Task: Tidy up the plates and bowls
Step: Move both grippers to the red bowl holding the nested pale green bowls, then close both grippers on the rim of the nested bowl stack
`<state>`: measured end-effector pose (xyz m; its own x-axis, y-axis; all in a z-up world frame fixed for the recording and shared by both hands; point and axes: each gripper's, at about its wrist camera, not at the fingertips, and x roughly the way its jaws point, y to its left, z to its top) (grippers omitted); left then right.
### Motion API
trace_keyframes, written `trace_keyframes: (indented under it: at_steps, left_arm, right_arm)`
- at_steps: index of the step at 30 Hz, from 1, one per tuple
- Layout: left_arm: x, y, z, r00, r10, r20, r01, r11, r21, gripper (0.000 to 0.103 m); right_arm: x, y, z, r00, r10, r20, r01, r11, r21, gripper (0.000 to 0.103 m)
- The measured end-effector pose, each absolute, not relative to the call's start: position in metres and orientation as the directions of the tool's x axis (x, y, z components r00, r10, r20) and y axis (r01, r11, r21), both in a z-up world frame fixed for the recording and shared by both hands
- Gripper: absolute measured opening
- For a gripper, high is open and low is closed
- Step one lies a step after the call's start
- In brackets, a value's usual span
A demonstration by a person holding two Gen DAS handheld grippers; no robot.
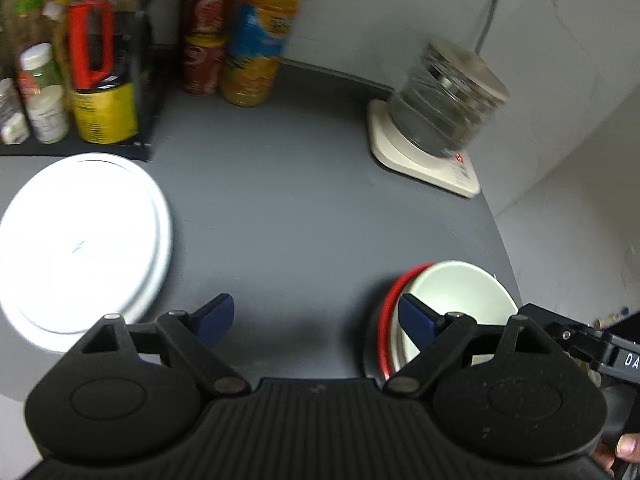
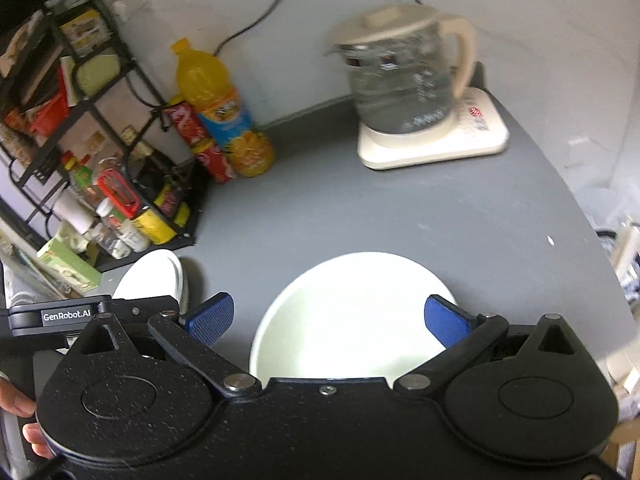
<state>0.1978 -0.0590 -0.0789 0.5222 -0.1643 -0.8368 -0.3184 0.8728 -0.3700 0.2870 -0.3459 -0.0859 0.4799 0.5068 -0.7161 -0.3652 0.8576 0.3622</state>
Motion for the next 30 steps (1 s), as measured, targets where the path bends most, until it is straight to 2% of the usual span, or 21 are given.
trace_keyframes:
  at_steps: [9, 13, 19, 24, 30]
  left_arm:
    - [0.215, -0.089, -0.096, 0.481, -0.217, -0.849, -0.249, 0.895, -0.370, 0.088]
    - [0.221, -0.099, -0.103, 0.462, -0.229, -0.856, -0.231, 0.901, -0.366, 0.087]
    - [0.227, -0.114, -0.113, 0.431, -0.242, -0.869, -0.207, 0.911, -0.356, 0.086]
    - [0.234, -0.123, -0.125, 0.398, -0.260, -0.880, -0.216, 0.905, -0.366, 0.085]
    - [0.241, -0.132, -0.138, 0.360, -0.267, -0.894, -0.220, 0.907, -0.359, 0.081]
  right_arm:
    - [0.280, -0.375, -0.103, 0.487, 0.475, -0.733, -0.289, 0.880, 0.378, 0.096]
    - [0.279, -0.384, -0.113, 0.491, 0.457, -0.742, -0.254, 0.890, 0.379, 0.089]
    - [0.277, -0.394, -0.129, 0.469, 0.452, -0.759, -0.207, 0.891, 0.403, 0.088]
    - [0.278, -0.401, -0.143, 0.443, 0.462, -0.768, -0.171, 0.885, 0.433, 0.080]
    - [0.280, -0.408, -0.160, 0.398, 0.477, -0.783, -0.109, 0.873, 0.476, 0.065]
